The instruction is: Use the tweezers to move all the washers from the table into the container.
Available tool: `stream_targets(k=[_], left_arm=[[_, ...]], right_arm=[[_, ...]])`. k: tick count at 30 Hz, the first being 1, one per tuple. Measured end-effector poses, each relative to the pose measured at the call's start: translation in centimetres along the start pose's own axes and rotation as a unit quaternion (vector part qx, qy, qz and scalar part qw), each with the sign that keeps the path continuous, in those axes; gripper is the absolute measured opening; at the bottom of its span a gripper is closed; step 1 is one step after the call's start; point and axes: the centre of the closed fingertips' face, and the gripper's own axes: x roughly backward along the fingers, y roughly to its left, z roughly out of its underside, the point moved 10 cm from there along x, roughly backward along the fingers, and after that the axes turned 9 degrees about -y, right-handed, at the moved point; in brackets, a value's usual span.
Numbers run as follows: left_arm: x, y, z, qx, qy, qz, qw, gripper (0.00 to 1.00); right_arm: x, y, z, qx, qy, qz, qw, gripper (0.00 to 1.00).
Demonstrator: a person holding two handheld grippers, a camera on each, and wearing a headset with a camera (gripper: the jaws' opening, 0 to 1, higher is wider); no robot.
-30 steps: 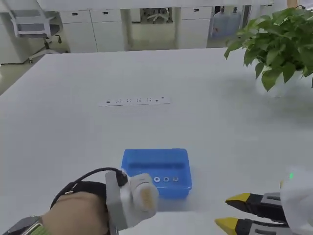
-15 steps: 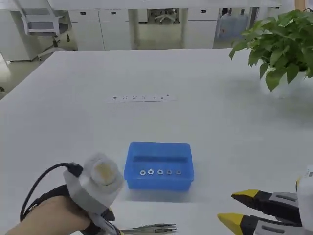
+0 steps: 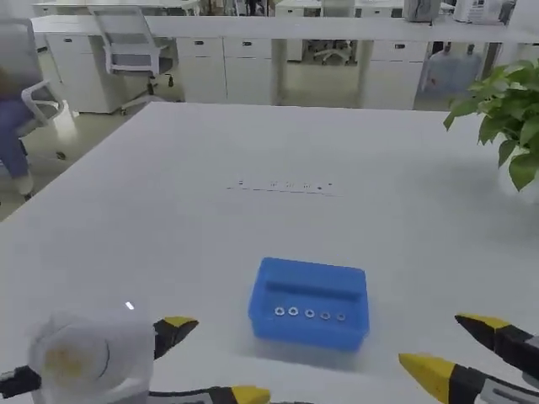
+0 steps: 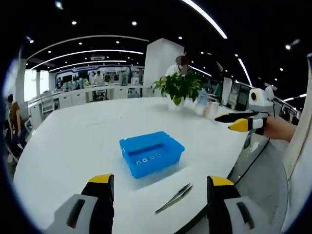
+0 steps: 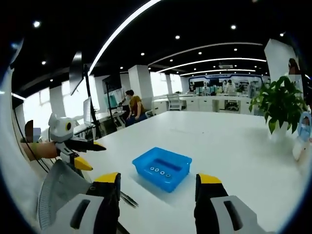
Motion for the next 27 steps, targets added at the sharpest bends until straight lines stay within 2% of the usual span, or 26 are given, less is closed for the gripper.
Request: stream_targets(k=[2, 4, 5, 6, 8, 10, 12, 15, 17, 22, 24, 27], left_arm=[[0.6, 0.0, -0.9, 0.013, -0.056, -0.03, 0.9979, 0.83], [1.0, 0.1, -1.3, 0.022, -0.085, -0.043, 0.9952, 0.89], [1.2, 0.2, -1.6, 0.018, -0.106, -0.055, 0.9927, 0.93], [1.3, 0.2, -1.7, 0.01, -0.114, -0.058, 0.9917, 0.98], [1.7, 0.2, -1.8, -0.008, -0.109, -0.058, 0.9923, 0.98], [1.8, 0.2, -1.8, -0.013, -0.111, -0.06, 0.992, 0.99], [2.0, 0.3, -1.8, -0.005, -0.108, -0.063, 0.9922, 0.99], [2.3, 0.3, -1.8, 0.008, -0.115, -0.07, 0.9909, 0.99], [2.4, 0.2, -1.8, 0.016, -0.121, -0.074, 0.9898, 0.99], [2.8, 0.3, -2.0, 0.059, -0.148, -0.074, 0.9845, 0.99], [3.0, 0.1, -2.1, 0.065, -0.154, -0.075, 0.9831, 0.99], [3.2, -0.1, -1.9, 0.058, -0.148, -0.077, 0.9842, 0.99]], right_arm=[[0.1, -0.2, -0.5, 0.009, -0.017, 0.011, 0.9998, 0.62], [0.2, -0.4, -0.6, 0.014, -0.025, 0.018, 0.9994, 0.65], [0.3, -0.5, -0.7, 0.018, -0.029, 0.022, 0.9992, 0.67], [0.4, -0.6, -0.7, 0.019, -0.03, 0.024, 0.9991, 0.69], [0.6, -0.8, -0.7, 0.02, -0.035, 0.03, 0.9987, 0.72], [0.8, -0.9, -0.7, 0.021, -0.042, 0.031, 0.9984, 0.76], [0.8, -0.9, -0.7, 0.021, -0.049, 0.034, 0.998, 0.79], [0.6, -1.0, -0.9, 0.02, -0.057, 0.034, 0.9976, 0.84], [0.4, -1.0, -0.9, 0.021, -0.053, 0.033, 0.9978, 0.85], [0.2, -0.6, -0.4, 0.037, -0.038, 0.032, 0.9981, 0.86], [0.3, -0.5, -0.3, 0.035, -0.037, 0.031, 0.9982, 0.87], [0.3, -0.5, -0.3, 0.033, -0.038, 0.032, 0.9982, 0.86]])
